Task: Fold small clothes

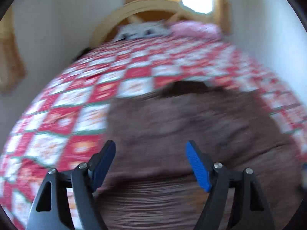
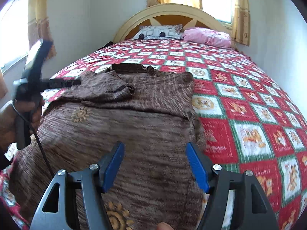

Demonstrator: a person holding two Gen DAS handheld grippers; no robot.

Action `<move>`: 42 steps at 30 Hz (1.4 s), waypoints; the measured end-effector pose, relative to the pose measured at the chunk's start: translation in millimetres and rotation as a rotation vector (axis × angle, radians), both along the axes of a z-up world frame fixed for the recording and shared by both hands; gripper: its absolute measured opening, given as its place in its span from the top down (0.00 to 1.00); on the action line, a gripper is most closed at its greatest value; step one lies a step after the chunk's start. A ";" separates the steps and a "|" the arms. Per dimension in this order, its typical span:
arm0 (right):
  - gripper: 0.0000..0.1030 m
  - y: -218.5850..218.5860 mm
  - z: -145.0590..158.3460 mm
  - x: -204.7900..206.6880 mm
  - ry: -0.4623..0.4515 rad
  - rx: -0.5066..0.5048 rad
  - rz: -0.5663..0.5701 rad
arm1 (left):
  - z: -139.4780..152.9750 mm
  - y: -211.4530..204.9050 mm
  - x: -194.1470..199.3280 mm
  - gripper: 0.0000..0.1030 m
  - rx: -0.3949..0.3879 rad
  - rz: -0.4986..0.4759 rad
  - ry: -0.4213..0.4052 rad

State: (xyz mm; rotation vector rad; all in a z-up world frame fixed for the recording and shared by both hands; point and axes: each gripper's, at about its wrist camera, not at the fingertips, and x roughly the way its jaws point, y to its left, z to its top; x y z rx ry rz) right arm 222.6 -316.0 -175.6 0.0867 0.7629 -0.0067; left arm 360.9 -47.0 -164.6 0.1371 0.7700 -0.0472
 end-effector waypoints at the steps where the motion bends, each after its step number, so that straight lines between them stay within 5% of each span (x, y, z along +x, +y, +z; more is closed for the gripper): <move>1: 0.34 -0.6 4.4 8.9 0.006 0.030 0.004 | -6.3 10.7 5.7 0.24 0.021 0.037 0.022; 4: 0.34 6.8 19.4 44.0 0.013 0.025 0.019 | -33.7 36.4 18.5 0.23 0.030 0.108 0.115; 6: 0.34 21.8 24.6 77.1 0.037 -0.031 0.039 | -35.8 47.1 15.0 0.23 -0.045 0.111 0.117; 8: 0.34 33.1 23.7 102.1 0.064 -0.038 0.055 | -37.1 45.7 14.3 0.20 -0.039 0.110 0.123; 14: 0.34 78.1 -10.4 178.4 0.210 -0.034 0.117 | -41.7 53.7 8.1 0.15 -0.111 0.110 0.121; 17: 0.34 89.5 -28.3 203.2 0.237 -0.124 0.103 | -43.3 58.6 12.6 0.14 -0.164 0.112 0.131; 20: 0.34 69.6 -33.6 229.0 0.237 -0.273 -0.041 | -44.2 57.8 12.4 0.13 -0.164 0.110 0.129; 24: 0.34 9.1 -12.1 226.9 0.172 -0.211 -0.280 | -44.5 60.2 11.6 0.11 -0.182 0.108 0.131; 31: 0.34 41.1 -7.6 174.3 0.171 -0.005 0.058 | -45.6 61.2 15.2 0.08 -0.193 0.099 0.136; 37: 0.67 49.5 -34.5 179.7 0.241 0.007 0.088 | -45.2 61.6 14.9 0.08 -0.197 0.100 0.135; 40: 0.94 52.5 -33.5 169.3 0.224 -0.017 0.108 | -45.5 61.1 14.1 0.08 -0.193 0.100 0.135; 42: 0.96 52.9 -30.9 163.7 0.215 -0.031 0.127 | -45.6 61.0 14.2 0.08 -0.194 0.100 0.135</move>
